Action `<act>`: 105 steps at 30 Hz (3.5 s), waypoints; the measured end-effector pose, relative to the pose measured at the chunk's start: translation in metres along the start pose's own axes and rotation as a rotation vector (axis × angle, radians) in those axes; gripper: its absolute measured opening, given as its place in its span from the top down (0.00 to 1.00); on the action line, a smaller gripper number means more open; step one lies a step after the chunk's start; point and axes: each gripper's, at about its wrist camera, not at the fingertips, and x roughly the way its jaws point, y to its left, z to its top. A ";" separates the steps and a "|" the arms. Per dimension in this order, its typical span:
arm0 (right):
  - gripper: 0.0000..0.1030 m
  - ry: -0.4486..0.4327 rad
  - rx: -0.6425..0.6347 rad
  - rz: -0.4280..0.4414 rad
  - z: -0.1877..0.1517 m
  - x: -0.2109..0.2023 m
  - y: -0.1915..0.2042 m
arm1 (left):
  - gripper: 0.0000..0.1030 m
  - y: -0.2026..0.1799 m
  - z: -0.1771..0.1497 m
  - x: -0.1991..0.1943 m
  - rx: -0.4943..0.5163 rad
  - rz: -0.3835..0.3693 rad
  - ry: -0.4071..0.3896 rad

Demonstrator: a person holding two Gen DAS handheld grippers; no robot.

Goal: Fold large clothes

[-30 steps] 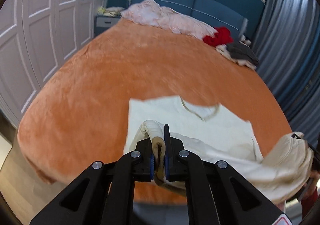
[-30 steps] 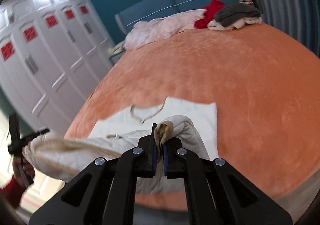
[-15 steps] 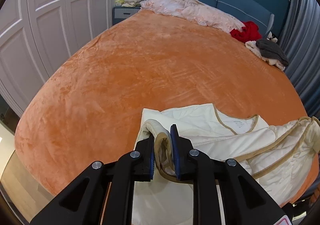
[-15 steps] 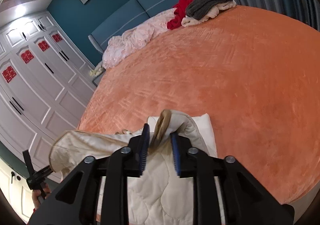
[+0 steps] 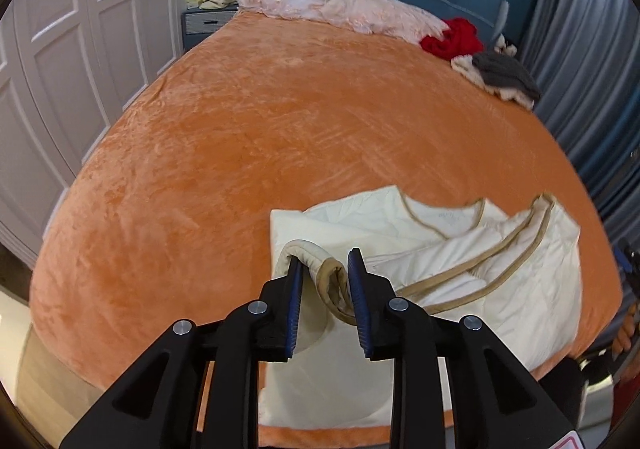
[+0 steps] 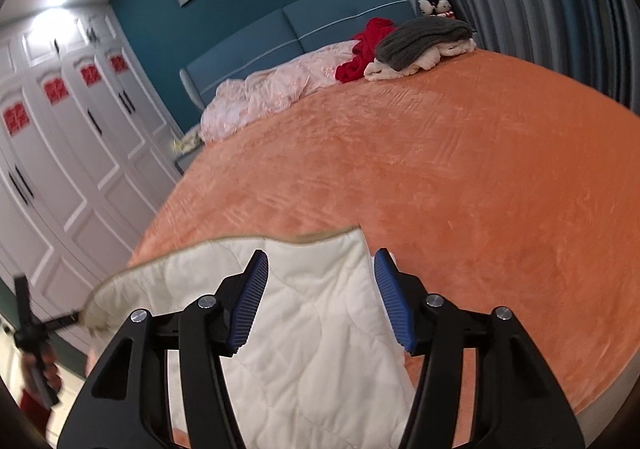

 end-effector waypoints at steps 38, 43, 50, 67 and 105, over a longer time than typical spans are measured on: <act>0.93 0.203 0.019 -0.054 -0.007 0.130 -0.012 | 0.92 0.031 0.004 0.113 -0.320 -0.036 0.023; 0.93 0.107 0.001 -0.080 0.018 0.119 -0.007 | 0.93 0.015 0.032 0.093 -0.265 -0.019 -0.074; 0.93 0.229 -0.105 -0.232 -0.002 0.179 -0.008 | 0.93 0.006 0.042 0.152 -0.206 0.095 0.008; 0.80 0.276 -0.166 -0.292 -0.037 0.211 -0.013 | 0.70 0.006 0.014 0.204 -0.146 0.247 0.046; 0.78 0.363 -0.262 -0.081 -0.072 0.240 0.115 | 0.82 -0.152 0.011 0.218 0.092 0.105 0.076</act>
